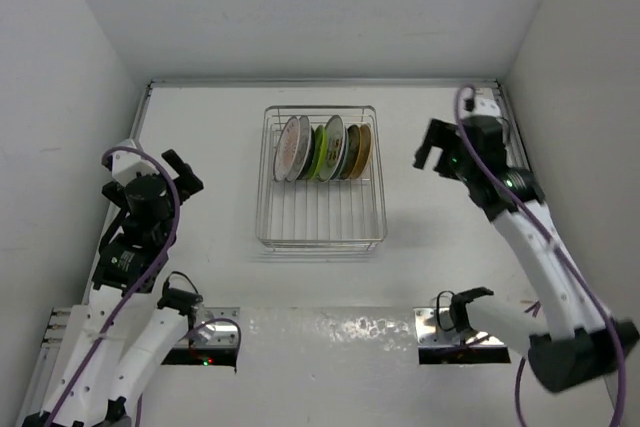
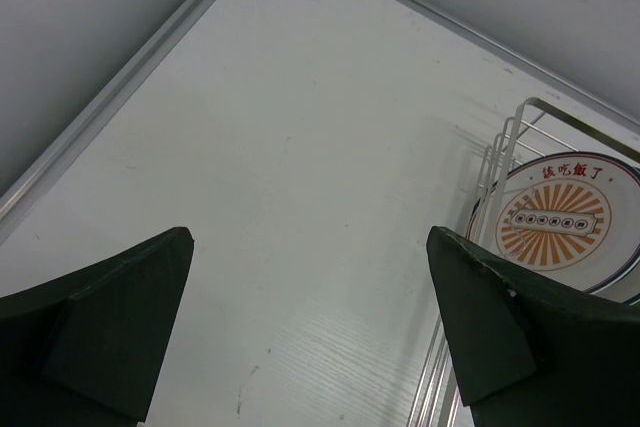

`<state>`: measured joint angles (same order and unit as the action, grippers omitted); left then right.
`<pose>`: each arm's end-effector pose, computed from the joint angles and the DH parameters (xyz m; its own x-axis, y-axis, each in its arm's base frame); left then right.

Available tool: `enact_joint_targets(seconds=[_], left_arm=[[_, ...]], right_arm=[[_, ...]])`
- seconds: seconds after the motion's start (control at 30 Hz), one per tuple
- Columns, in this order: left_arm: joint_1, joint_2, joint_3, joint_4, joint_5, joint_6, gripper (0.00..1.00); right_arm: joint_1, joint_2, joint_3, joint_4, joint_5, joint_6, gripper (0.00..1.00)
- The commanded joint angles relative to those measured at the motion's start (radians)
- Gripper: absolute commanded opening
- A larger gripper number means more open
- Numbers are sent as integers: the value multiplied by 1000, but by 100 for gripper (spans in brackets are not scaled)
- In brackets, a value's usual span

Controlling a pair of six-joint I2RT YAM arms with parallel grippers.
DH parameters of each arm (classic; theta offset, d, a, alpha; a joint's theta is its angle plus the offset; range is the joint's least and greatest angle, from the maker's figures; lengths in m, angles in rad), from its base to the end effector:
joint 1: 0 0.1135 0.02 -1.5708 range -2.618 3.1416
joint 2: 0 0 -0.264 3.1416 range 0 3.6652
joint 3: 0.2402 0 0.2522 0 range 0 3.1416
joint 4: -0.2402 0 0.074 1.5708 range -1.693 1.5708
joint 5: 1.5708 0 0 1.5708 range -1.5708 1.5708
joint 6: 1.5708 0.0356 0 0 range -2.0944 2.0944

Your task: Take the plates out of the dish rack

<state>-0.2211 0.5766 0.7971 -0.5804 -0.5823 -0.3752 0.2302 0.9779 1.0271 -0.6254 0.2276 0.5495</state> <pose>0.1230 -0.0076 0.3330 -0.2028 -0.2681 -0.9418 -0.4227 0.8915 -0.1628 0.2017 0.0390 0.3452 -0.4723 0.4119 -0.7793 0.2446 0.9106 0.3331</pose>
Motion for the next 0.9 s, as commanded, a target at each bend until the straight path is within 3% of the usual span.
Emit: enact_joint_targets(seconds=[0.0, 0.23, 0.47, 0.63, 0.67, 0.87], left_arm=[[12, 17, 30, 25, 7, 9, 100], [28, 45, 30, 36, 30, 24, 100], [34, 60, 28, 40, 47, 30, 100], [34, 66, 28, 47, 67, 38, 100], [34, 68, 28, 47, 70, 38, 100], [34, 72, 28, 51, 90, 44, 100]], right_arm=[[157, 207, 183, 41, 190, -57, 99], [262, 570, 447, 44, 321, -105, 96], [293, 807, 596, 24, 334, -132, 55], [297, 873, 607, 32, 319, -123, 50], [301, 881, 607, 32, 323, -123, 43], [319, 956, 622, 21, 366, -117, 28]])
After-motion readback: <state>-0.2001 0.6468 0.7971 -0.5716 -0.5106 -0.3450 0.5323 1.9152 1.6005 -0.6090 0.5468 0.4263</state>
